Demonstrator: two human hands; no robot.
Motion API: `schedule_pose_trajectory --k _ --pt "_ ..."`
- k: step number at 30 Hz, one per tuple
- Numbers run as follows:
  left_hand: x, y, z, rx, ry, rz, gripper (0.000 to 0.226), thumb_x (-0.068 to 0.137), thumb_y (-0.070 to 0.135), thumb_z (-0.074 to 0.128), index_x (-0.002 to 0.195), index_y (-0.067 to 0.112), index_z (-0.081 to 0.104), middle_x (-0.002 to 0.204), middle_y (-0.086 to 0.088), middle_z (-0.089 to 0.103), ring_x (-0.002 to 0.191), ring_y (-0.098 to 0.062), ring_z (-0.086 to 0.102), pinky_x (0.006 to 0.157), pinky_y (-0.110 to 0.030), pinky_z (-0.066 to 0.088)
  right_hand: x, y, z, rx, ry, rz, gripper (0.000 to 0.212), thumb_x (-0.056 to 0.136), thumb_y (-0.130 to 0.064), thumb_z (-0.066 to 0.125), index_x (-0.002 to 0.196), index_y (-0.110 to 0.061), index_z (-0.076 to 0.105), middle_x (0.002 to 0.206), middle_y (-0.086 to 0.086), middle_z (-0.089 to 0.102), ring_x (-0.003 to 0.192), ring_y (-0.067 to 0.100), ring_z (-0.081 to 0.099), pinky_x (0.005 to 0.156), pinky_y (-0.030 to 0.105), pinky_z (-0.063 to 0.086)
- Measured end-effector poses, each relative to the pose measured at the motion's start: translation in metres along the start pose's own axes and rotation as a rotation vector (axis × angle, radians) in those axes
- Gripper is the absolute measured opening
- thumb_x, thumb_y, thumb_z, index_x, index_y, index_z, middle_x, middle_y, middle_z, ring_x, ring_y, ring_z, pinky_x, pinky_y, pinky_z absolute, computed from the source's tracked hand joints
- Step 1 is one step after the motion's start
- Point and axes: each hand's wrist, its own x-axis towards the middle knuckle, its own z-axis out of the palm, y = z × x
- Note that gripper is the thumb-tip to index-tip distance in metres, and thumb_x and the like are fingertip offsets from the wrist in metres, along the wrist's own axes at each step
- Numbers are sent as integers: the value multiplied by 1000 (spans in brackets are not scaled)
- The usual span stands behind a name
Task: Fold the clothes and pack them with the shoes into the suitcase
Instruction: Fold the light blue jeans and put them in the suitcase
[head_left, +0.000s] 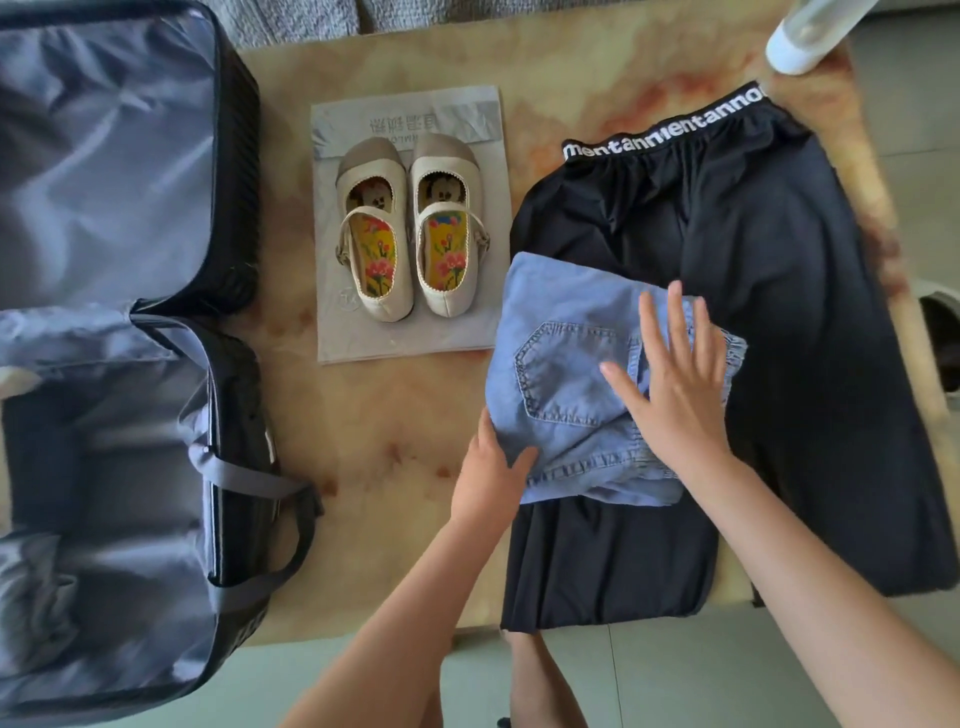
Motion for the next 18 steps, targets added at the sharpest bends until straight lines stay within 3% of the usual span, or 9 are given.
schedule_pose_trajectory --k 3,5,8,11,14,18 --pt "10 3 -8 167 -42 -21 76 89 32 61 149 12 19 143 -11 41 130 -28 41 104 -40 36 -15 21 18 12 -144 52 83 86 -77 8 153 -27 4 159 9 -14 146 27 -14 116 58 3" --pt "16 10 -15 157 -33 57 92 84 35 66 152 18 6 144 -9 38 132 -28 38 106 -44 36 -12 22 7 176 1 100 77 89 -69 29 153 -30 9 160 9 -12 146 30 -12 115 53 -2" --pt "20 23 -25 -13 57 191 90 83 43 67 149 30 8 148 3 36 130 -19 43 100 -35 41 -15 27 -21 593 250 312 76 86 -42 64 150 -33 22 159 9 3 146 25 7 114 39 11" --pt "24 25 -29 -83 -36 177 83 84 43 67 145 38 11 147 3 38 126 -17 46 99 -36 44 -38 42 -18 1053 30 548 81 78 -22 78 131 -56 27 151 1 24 135 15 33 112 42 32" --pt "26 30 -30 -79 -91 123 76 87 34 65 143 38 14 134 -2 50 110 -24 57 92 -42 49 -54 46 -7 909 -104 547 85 67 -24 85 113 -64 26 144 4 28 131 22 38 104 44 41" --pt "29 35 -32 -28 -10 50 58 95 31 55 143 30 22 121 -13 59 103 -31 59 89 -44 49 -53 52 -7 871 -64 547 97 66 -11 86 136 -37 24 140 6 21 124 20 39 102 35 38"
